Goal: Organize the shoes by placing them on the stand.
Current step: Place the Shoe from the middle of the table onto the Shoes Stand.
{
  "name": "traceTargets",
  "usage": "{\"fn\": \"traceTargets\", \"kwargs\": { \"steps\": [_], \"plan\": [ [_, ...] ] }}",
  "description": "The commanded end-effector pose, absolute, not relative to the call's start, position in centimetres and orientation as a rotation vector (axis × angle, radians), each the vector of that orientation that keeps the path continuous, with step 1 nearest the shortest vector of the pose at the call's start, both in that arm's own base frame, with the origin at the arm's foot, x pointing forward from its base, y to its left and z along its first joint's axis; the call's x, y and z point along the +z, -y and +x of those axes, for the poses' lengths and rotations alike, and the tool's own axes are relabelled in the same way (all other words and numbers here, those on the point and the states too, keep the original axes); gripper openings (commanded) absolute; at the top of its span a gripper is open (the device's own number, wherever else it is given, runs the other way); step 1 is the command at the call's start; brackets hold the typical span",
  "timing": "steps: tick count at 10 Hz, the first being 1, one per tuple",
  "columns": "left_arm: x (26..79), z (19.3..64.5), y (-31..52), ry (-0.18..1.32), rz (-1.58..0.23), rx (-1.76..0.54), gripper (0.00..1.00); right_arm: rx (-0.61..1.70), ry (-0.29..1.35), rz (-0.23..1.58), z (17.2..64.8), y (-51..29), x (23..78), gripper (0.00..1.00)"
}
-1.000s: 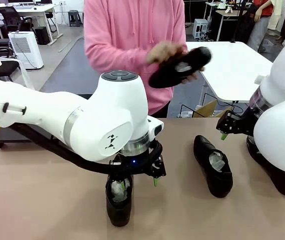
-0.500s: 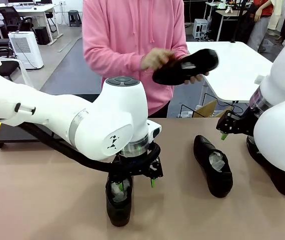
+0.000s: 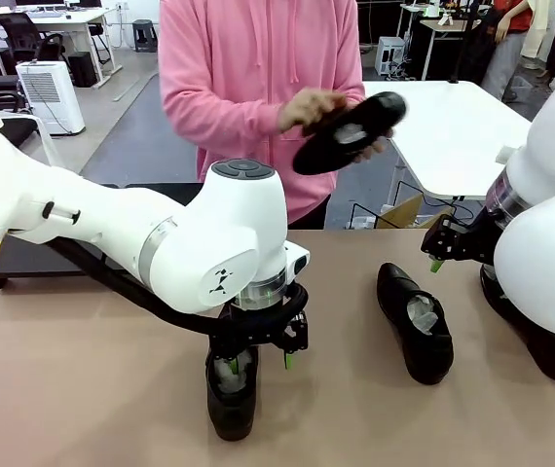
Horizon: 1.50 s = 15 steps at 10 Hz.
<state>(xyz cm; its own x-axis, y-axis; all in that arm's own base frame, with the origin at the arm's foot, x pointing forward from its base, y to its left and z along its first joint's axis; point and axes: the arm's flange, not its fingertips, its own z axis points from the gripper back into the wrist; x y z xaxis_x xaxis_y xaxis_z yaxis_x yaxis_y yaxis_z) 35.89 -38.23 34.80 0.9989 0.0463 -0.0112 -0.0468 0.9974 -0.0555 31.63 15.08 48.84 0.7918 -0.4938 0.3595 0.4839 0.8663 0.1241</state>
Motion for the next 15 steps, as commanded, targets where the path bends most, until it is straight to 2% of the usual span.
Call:
{"fn": "traceTargets", "kwargs": {
  "steps": [1, 3, 4, 11, 15],
  "plan": [
    [34.8, 36.5, 38.4, 0.007, -0.02, 0.055, 0.43, -0.521, 0.398, 0.031, 31.7, -15.1, 48.9, 1.0],
    [34.7, 36.5, 38.3, 0.001, -0.024, 0.06, 0.06, -0.521, 0.398, 0.031, 31.7, -15.1, 48.9, 1.0],
    [34.7, 36.5, 38.2, 0.005, -0.021, 0.059, 0.0, -0.521, 0.398, 0.031, 31.7, -15.1, 48.9, 1.0],
    [36.0, 35.0, 36.9, 0.016, -0.066, 0.007, 0.0, -0.521, 0.398, 0.031, 31.7, -15.1, 48.9, 1.0],
    [47.1, 29.1, 28.9, 0.238, -0.171, -0.004, 0.0, -0.521, 0.398, 0.031, 31.7, -15.1, 48.9, 1.0]
  ]
}}
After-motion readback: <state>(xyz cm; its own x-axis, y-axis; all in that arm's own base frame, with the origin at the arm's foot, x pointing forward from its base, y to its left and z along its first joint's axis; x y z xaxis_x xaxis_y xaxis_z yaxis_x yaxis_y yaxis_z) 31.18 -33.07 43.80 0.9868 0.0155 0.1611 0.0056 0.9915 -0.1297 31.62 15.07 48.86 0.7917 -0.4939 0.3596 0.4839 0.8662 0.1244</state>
